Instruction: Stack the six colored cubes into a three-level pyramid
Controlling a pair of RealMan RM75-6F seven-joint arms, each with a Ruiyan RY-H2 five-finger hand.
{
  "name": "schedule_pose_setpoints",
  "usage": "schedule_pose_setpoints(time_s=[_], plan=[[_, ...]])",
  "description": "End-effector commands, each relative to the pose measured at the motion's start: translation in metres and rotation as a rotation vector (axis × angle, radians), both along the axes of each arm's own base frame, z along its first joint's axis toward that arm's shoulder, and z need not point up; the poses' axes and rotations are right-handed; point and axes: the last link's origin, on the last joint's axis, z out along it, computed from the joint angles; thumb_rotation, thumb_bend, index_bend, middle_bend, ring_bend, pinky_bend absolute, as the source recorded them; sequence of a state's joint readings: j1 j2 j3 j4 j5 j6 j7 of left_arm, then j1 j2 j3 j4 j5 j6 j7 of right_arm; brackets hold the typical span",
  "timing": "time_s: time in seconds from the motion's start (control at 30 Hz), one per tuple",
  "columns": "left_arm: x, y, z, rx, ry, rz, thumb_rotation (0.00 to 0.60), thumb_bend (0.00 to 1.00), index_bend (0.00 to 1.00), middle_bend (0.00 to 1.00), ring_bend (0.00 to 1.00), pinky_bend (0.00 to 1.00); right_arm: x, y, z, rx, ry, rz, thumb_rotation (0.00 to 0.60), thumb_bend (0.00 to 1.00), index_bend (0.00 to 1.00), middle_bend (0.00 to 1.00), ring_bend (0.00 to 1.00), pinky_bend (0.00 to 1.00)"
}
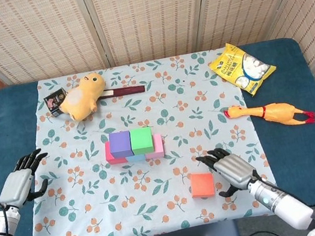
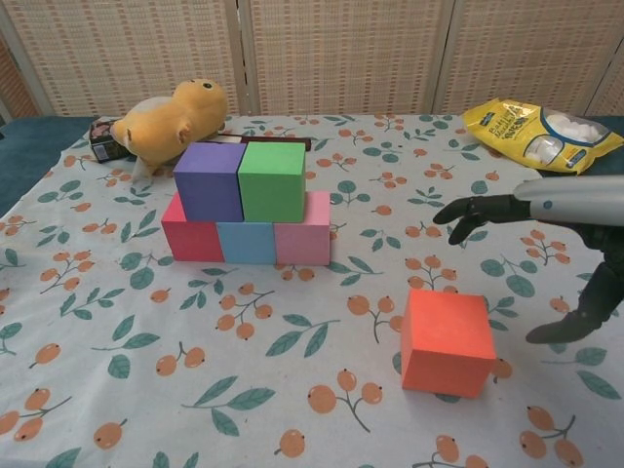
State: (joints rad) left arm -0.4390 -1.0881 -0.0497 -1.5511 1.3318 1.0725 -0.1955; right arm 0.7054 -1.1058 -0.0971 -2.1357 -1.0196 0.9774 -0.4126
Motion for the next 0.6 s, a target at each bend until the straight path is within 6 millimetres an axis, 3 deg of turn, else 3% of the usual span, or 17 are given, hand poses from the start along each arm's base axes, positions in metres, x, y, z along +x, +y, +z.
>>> schedule_pose_setpoints(time_s=[0.03,0.4,0.6], plan=[[-0.001,0.000,-0.001,-0.002,-0.001,-0.002,0.600,0.51,0.13,0.00,0.00,0.02,-0.009,0.007,-0.013,0.007,0.021,0.006,0.600,0.00,0.00,0.12,0.00,0.00],[-0.002,0.002,-0.003,-0.009,-0.008,-0.002,0.600,0.51,0.13,0.00,0.00,0.02,-0.016,0.007,-0.041,-0.004,0.063,0.043,0.600,0.00,0.00,0.12,0.00,0.00],[-0.003,0.002,-0.003,-0.006,-0.014,-0.004,0.600,0.51,0.12,0.00,0.00,0.02,-0.014,0.005,-0.053,0.000,0.047,0.038,0.600,0.00,0.05,0.12,0.00,0.00]])
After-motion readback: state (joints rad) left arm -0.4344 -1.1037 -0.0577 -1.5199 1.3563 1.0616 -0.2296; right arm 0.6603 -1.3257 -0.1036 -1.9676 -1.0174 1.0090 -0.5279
